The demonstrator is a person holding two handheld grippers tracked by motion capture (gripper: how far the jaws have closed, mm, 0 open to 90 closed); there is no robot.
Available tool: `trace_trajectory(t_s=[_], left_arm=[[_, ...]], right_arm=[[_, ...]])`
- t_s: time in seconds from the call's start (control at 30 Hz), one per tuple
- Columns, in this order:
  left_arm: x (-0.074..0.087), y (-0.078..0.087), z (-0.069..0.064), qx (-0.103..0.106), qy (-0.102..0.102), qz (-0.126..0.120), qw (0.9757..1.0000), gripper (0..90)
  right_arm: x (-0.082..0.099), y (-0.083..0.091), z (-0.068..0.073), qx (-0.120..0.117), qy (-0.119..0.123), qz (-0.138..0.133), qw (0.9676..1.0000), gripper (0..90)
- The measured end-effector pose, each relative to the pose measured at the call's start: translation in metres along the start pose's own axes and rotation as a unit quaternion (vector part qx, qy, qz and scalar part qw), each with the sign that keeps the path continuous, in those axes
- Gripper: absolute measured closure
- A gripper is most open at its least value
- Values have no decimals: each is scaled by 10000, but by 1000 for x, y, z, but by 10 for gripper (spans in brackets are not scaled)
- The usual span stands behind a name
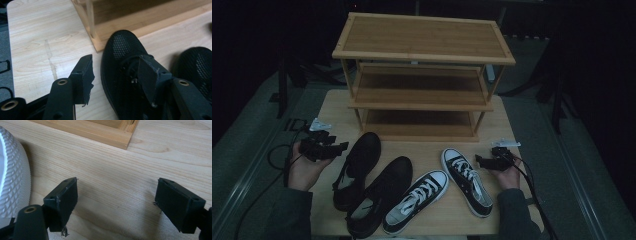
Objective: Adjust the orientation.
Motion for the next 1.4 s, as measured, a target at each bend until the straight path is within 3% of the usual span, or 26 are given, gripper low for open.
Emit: trace_trajectory(t_s=[0.7, 1.13, 1.4], left_arm=[[19, 17, -26, 83, -293, 416, 9987, 512], [38, 11, -31, 60, -323, 771, 9965, 577], [45, -1, -33, -2, -384, 1005, 9942, 621]], right_arm=[[0, 0, 0, 1, -1, -1, 10000, 183], [0, 0, 0, 0, -2, 2, 10000, 183], [0, 0, 0, 2, -1, 0, 10000, 183]])
Point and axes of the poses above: each handheld gripper's, and its own axes: y roughly backward along the jaws, x roughly out of its underside, z roughly to its left, the point moved 7 cm from there along -y, roughly forward along the jaws, and after that the axes turned 4 degrees about -x, right-handed, at the moved point
